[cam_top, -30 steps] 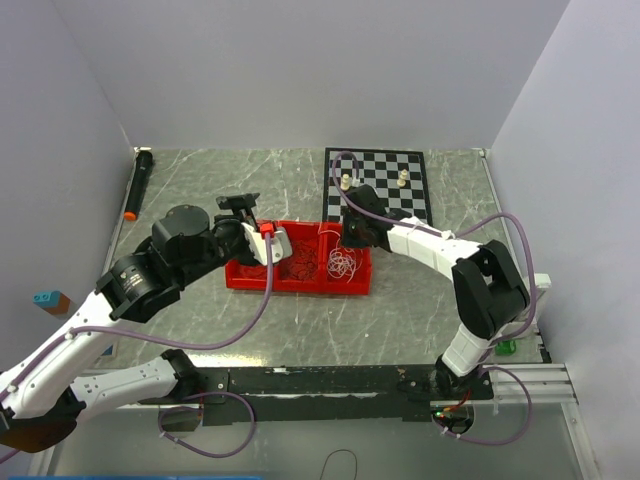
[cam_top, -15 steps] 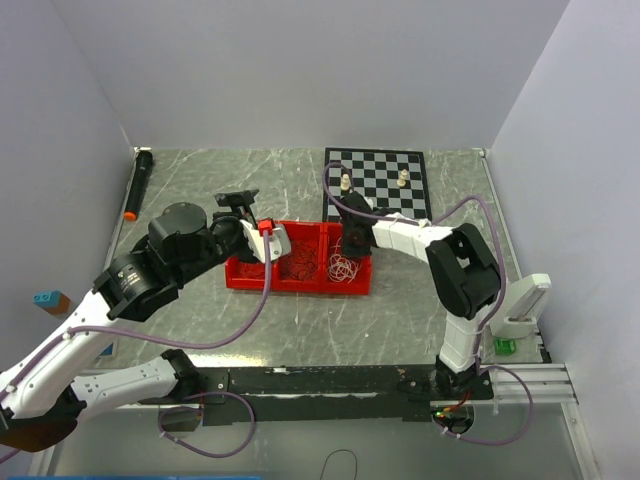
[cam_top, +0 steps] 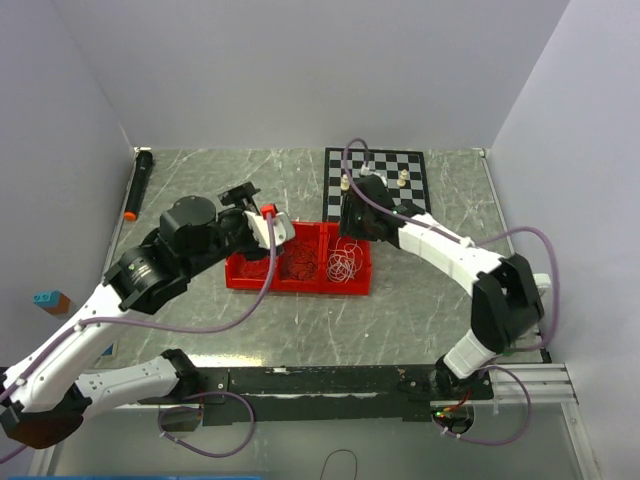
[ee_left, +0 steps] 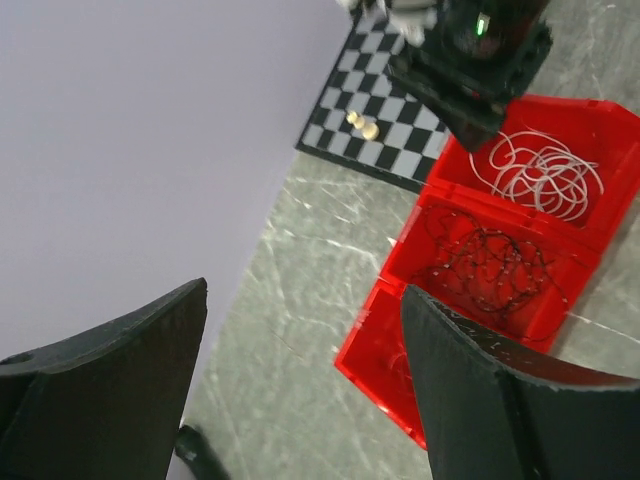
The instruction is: Untangle the cables
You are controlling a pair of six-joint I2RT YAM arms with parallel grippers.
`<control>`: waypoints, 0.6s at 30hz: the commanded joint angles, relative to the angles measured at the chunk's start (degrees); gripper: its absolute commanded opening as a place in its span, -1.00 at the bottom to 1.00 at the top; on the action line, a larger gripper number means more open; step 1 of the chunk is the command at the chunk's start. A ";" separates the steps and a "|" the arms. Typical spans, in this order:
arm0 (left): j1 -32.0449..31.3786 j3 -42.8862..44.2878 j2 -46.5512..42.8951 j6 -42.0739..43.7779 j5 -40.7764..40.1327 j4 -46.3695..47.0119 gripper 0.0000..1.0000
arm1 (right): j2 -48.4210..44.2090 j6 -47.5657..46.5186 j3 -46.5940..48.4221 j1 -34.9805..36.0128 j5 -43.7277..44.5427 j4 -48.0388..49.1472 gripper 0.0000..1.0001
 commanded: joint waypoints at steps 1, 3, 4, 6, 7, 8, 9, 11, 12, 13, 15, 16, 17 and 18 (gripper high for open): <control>3.70 2.71 4.66 -9.71 1.63 -2.52 0.63 | -7.82 -0.15 -1.24 0.31 2.25 -1.90 0.21; 7.30 5.96 8.43 -13.14 3.65 -5.59 0.59 | -9.84 -0.59 -3.17 -0.12 3.66 -2.25 0.28; 8.88 7.37 10.19 -14.38 3.83 -6.91 0.57 | -10.46 -0.59 -4.49 -0.56 4.10 -2.52 0.30; 13.28 10.88 13.80 -16.93 6.63 -9.90 0.54 | -11.43 -0.59 -6.69 -1.53 4.37 -2.78 0.33; 14.60 12.55 15.38 -18.42 7.69 -11.65 0.54 | -12.22 -0.85 -8.44 -1.79 4.11 -2.35 0.34; 15.83 14.48 16.96 -20.09 8.66 -12.97 0.55 | -13.88 -1.11 -10.11 -1.80 3.76 -1.30 0.36; 16.54 16.07 18.28 -21.84 9.36 -14.81 0.60 | -15.90 -1.64 -12.30 -1.80 3.14 -0.07 0.39; 16.99 19.14 20.75 -24.74 8.85 -17.98 0.68 | -19.59 -2.69 -15.65 -1.80 1.48 2.13 0.68; 17.07 20.20 21.98 -26.24 8.06 -18.61 0.69 | -21.17 -3.31 -16.97 -1.80 0.51 2.66 0.89; 17.16 21.52 23.03 -28.08 7.27 -20.00 0.72 | -22.84 -3.83 -17.85 -1.80 -0.46 3.45 0.99; 17.25 23.80 25.05 -30.90 5.60 -21.85 0.85 | -24.87 -4.28 -18.74 -1.88 -1.60 3.11 1.00; 17.51 24.60 26.20 -32.05 5.07 -22.47 0.91 | -25.40 -4.28 -18.57 -1.80 -1.78 2.24 1.00; 17.77 24.96 26.56 -33.19 4.89 -22.91 0.94 | -25.76 -4.19 -18.22 -1.80 -1.70 1.10 1.00; 18.21 25.05 26.91 -34.33 4.63 -23.18 0.98 | -26.02 -4.37 -18.04 -1.80 -1.96 0.39 1.00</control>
